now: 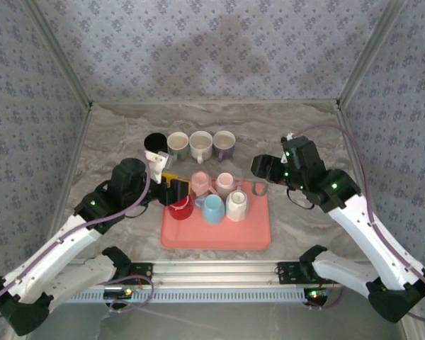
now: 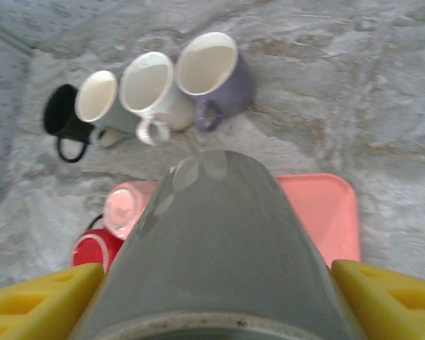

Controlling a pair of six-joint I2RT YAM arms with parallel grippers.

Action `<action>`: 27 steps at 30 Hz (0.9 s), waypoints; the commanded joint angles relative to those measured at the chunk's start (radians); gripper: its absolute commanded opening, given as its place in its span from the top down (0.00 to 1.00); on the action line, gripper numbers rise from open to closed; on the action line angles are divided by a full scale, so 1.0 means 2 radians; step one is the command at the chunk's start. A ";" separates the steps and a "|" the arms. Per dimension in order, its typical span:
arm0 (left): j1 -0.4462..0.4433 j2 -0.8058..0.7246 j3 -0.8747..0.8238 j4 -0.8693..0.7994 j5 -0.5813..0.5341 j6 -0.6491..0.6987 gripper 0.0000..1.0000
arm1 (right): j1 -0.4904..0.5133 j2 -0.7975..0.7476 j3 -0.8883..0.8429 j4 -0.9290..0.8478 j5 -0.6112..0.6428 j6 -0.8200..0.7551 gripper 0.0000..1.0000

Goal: Turn the mug right side up

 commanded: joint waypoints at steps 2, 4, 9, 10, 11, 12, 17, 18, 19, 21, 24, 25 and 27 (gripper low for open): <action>0.004 -0.007 -0.024 0.116 0.087 -0.075 0.36 | -0.003 -0.035 -0.024 0.134 -0.078 0.010 0.56; 0.005 0.003 -0.037 0.161 0.118 -0.113 0.35 | -0.004 -0.047 -0.035 0.181 -0.095 0.015 0.56; 0.008 0.023 -0.083 0.311 0.174 -0.208 0.33 | -0.005 -0.073 -0.061 0.273 -0.117 0.042 0.58; 0.010 0.030 -0.091 0.337 0.183 -0.219 0.33 | -0.005 -0.076 -0.066 0.290 -0.122 0.049 0.59; 0.011 0.037 -0.096 0.359 0.192 -0.229 0.33 | -0.005 -0.077 -0.070 0.304 -0.127 0.057 0.59; 0.012 0.044 -0.103 0.386 0.204 -0.240 0.33 | -0.005 -0.078 -0.074 0.320 -0.135 0.066 0.59; 0.013 0.077 -0.132 0.534 0.234 -0.306 0.33 | -0.004 -0.085 -0.093 0.391 -0.161 0.094 0.59; 0.013 0.085 -0.137 0.570 0.242 -0.323 0.33 | -0.003 -0.089 -0.099 0.405 -0.163 0.099 0.59; 0.013 0.093 -0.141 0.603 0.248 -0.338 0.33 | -0.004 -0.092 -0.103 0.417 -0.163 0.104 0.60; 0.013 0.107 -0.150 0.652 0.250 -0.360 0.33 | -0.004 -0.097 -0.110 0.439 -0.168 0.112 0.60; 0.013 0.122 -0.157 0.704 0.254 -0.378 0.33 | -0.005 -0.096 -0.116 0.467 -0.179 0.127 0.61; 0.013 0.127 -0.158 0.724 0.257 -0.384 0.33 | -0.005 -0.097 -0.118 0.476 -0.182 0.132 0.61; 0.013 0.139 -0.160 0.756 0.262 -0.396 0.34 | -0.005 -0.098 -0.123 0.492 -0.188 0.139 0.61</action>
